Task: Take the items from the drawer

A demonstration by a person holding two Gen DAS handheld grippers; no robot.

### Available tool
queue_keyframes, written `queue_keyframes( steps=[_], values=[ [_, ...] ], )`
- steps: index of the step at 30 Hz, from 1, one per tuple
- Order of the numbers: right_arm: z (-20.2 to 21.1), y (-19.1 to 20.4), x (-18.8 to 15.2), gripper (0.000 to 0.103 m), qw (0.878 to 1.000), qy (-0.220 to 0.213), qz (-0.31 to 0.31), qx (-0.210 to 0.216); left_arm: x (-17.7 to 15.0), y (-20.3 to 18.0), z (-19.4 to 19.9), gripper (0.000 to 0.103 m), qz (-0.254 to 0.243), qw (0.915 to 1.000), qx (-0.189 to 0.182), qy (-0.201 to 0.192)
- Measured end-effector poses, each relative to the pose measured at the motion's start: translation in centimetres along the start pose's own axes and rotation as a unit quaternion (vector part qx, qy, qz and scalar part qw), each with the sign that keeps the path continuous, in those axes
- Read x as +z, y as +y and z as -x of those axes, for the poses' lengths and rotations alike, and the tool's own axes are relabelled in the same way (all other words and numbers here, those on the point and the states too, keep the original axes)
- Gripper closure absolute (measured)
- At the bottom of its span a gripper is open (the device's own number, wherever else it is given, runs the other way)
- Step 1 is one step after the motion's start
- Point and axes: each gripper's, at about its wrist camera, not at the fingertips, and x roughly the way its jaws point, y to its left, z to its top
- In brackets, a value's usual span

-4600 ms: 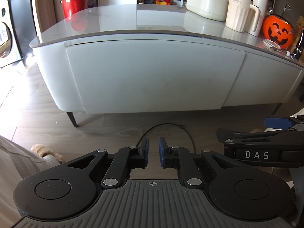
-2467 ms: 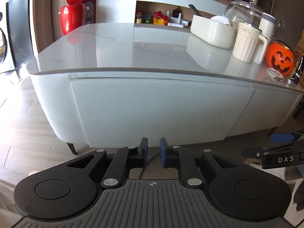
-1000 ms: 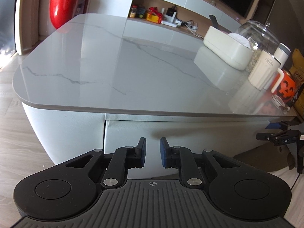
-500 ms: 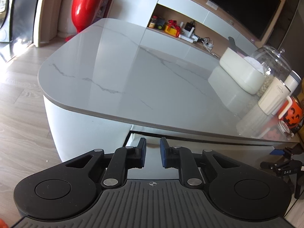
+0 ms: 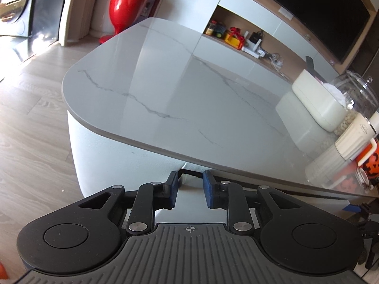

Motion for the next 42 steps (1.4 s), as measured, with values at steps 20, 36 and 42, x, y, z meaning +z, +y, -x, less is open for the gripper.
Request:
queue_keyframes(
  steps=[20,36,42],
  values=[
    [3.8,-2.3,2.8,0.000,0.996,-0.037,-0.060,0.056,-1.6,-0.6,0.5,0.048,-0.016,0.9980,-0.044,0.042],
    [-2.0,7.5,5.8,0.000,0.988,-0.023,-0.125,-0.086,-1.3,-3.2,4.1,0.049,-0.108,0.9927,-0.043,-0.032],
    [-2.0,7.7,5.7,0.000,0.987,-0.027,-0.130,-0.093,-1.5,-4.8,4.1,0.049,-0.116,0.9926,-0.032,-0.015]
  ],
)
